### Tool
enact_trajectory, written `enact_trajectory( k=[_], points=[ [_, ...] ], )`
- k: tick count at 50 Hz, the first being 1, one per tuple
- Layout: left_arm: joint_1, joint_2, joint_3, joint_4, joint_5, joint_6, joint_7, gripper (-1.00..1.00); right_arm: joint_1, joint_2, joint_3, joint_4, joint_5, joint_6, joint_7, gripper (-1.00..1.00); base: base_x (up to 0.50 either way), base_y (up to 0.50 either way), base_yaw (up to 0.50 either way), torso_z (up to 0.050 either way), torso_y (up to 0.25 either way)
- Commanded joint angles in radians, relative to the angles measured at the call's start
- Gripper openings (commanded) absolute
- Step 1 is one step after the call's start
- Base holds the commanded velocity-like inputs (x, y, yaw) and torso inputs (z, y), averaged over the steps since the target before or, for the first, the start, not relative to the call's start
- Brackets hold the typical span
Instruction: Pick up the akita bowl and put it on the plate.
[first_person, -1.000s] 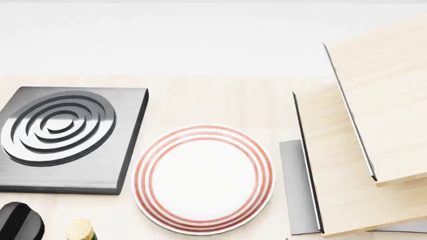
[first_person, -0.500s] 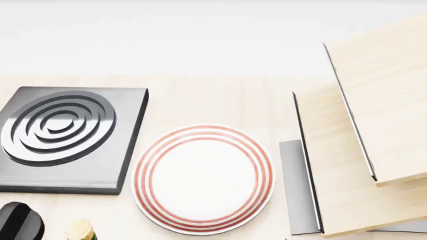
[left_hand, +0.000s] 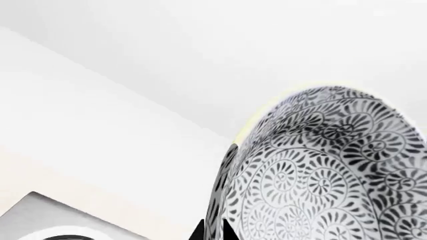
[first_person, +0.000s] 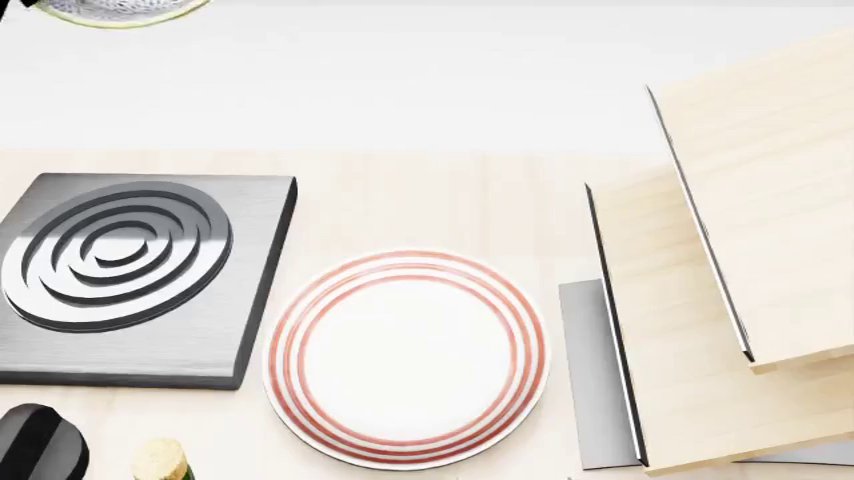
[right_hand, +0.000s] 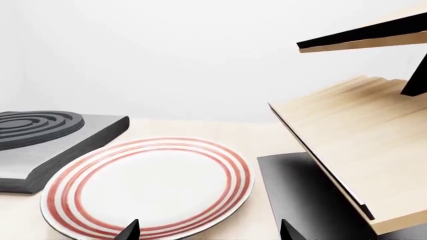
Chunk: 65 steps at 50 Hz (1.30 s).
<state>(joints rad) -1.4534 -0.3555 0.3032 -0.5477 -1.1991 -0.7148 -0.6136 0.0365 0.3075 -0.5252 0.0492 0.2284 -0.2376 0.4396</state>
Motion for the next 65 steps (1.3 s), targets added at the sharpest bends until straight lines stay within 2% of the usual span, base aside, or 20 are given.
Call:
enact_trajectory(
  k=[1,6,17,23,45,57,65],
  points=[
    [0.0,0.017,0.042,-0.02,0.022,-0.021,0.028,-1.0,0.002,0.0,-0.005,0.006,0.0,-0.002,0.0,1.0,0.0,0.0,0.0,0.0,0.0],
    [-0.001,0.02,0.057,-0.024,-0.002,-0.073,0.056,-1.0,0.003,-0.001,-0.007,0.009,0.0,-0.005,0.0,1.0,0.0,0.0,0.0,0.0,0.0],
    [0.007,0.018,0.071,-0.013,-0.003,-0.086,0.062,-1.0,0.004,0.0,-0.01,0.011,0.0,-0.005,0.002,1.0,0.0,0.0,0.0,0.0,0.001],
    [0.022,0.028,0.026,-0.033,-0.051,-0.082,0.054,-1.0,0.004,0.0,-0.012,0.013,0.0,-0.007,0.002,1.0,0.0,0.0,0.0,0.0,0.0],
    [0.157,0.087,-0.06,-0.071,-0.097,0.062,0.087,-1.0,0.011,-0.005,-0.023,0.036,0.0,-0.015,-0.002,1.0,0.0,0.0,0.0,0.0,0.0],
    [0.186,0.117,-0.018,-0.056,-0.063,0.077,0.099,-1.0,0.011,-0.002,-0.025,0.031,0.002,-0.014,0.001,1.0,0.0,0.0,0.0,0.0,0.001],
    [0.181,0.132,0.092,-0.097,0.034,0.064,0.14,-1.0,0.011,-0.002,-0.027,0.031,0.004,-0.014,0.001,1.0,0.0,0.0,0.0,0.0,0.0]
  ],
)
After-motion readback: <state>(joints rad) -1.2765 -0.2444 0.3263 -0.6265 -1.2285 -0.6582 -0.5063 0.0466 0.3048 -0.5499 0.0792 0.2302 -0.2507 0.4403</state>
